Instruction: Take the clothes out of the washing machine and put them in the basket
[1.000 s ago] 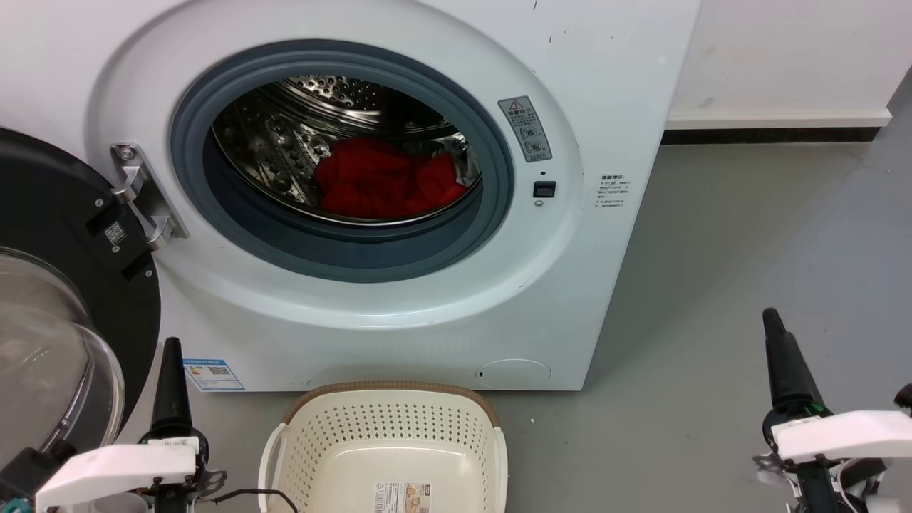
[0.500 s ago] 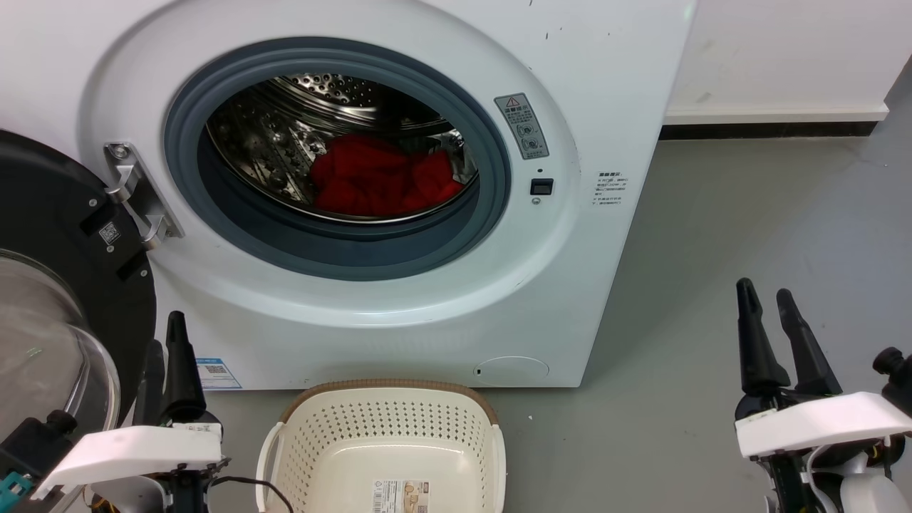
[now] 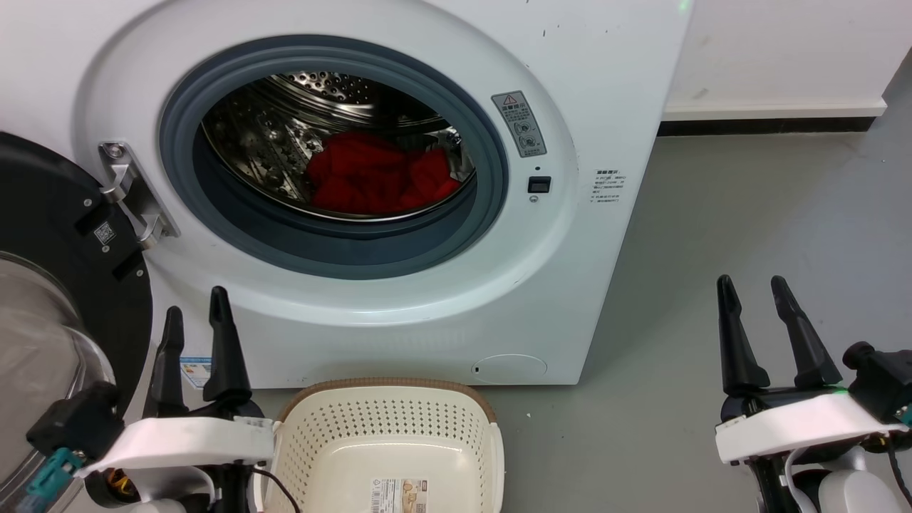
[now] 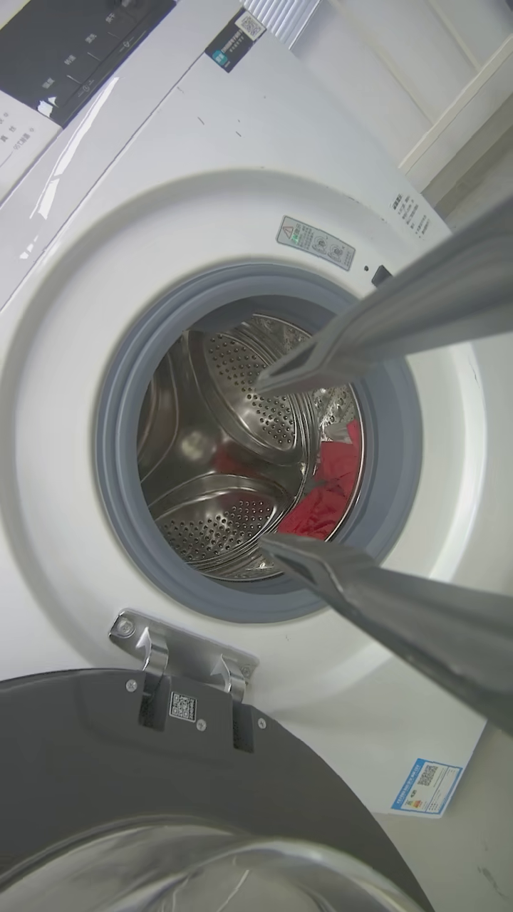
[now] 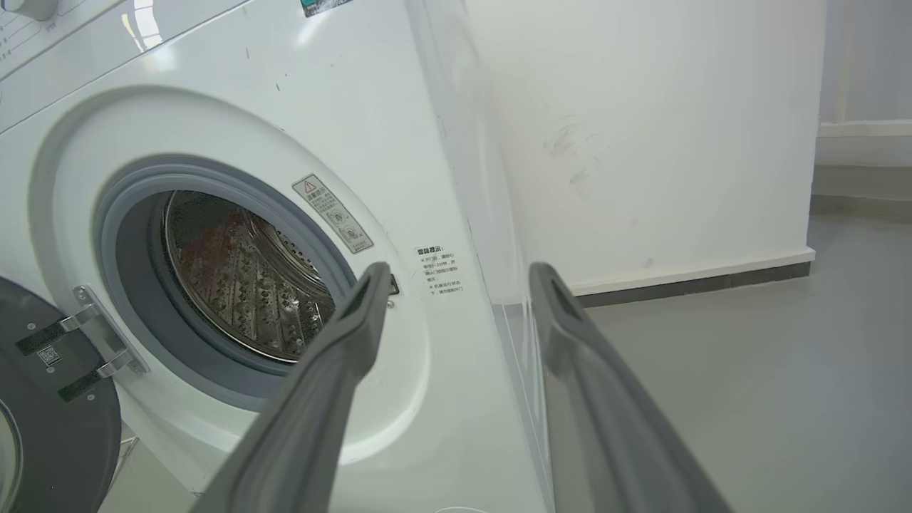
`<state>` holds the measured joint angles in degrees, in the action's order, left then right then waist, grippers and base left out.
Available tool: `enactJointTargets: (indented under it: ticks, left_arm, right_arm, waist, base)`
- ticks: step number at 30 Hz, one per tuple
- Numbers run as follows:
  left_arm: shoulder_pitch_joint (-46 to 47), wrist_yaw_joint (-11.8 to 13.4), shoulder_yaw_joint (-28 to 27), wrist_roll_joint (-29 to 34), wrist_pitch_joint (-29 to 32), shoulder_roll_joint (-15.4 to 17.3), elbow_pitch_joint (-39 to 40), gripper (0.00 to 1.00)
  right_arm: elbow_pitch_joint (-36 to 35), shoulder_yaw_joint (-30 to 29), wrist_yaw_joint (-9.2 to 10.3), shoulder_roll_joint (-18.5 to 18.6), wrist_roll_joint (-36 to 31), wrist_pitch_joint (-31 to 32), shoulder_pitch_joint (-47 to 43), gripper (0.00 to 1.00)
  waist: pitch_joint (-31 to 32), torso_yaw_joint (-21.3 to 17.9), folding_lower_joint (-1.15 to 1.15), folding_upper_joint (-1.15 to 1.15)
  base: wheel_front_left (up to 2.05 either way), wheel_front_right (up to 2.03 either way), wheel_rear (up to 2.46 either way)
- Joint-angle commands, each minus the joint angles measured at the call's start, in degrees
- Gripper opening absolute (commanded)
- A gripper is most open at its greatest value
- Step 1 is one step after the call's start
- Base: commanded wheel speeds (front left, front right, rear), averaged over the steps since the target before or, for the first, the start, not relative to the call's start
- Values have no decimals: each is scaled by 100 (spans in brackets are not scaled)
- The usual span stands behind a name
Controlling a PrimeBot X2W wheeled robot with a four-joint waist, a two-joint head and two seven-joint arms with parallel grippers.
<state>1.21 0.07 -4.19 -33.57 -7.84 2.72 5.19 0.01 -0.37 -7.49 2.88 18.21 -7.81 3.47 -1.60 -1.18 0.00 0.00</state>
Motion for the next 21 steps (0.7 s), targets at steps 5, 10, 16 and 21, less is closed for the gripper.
enactJointTargets:
  ticks: [5,10,16,21]
  left_arm:
    - [-57,99,167,584,-115,15,124,100]
    - [-89,98,263,957,-172,19,90,100]
    - [-119,183,390,1373,-262,75,43,100]
    - [-175,259,539,1676,-325,143,-42,100]
  right_arm:
    - [-78,35,0,2,-534,-116,56,100]
    - [-50,50,0,2,-833,-175,50,100]
    - [77,31,0,2,-1232,-253,35,100]
    - [124,35,0,1,-1595,-326,27,100]
  waist:
    - [-2,-16,0,0]
    - [-6,-27,0,0]
    - [-10,-40,0,0]
    - [-13,-54,0,0]
  base:
    - [0,0,0]
    - [0,0,0]
    - [0,0,0]
    - [0,0,0]
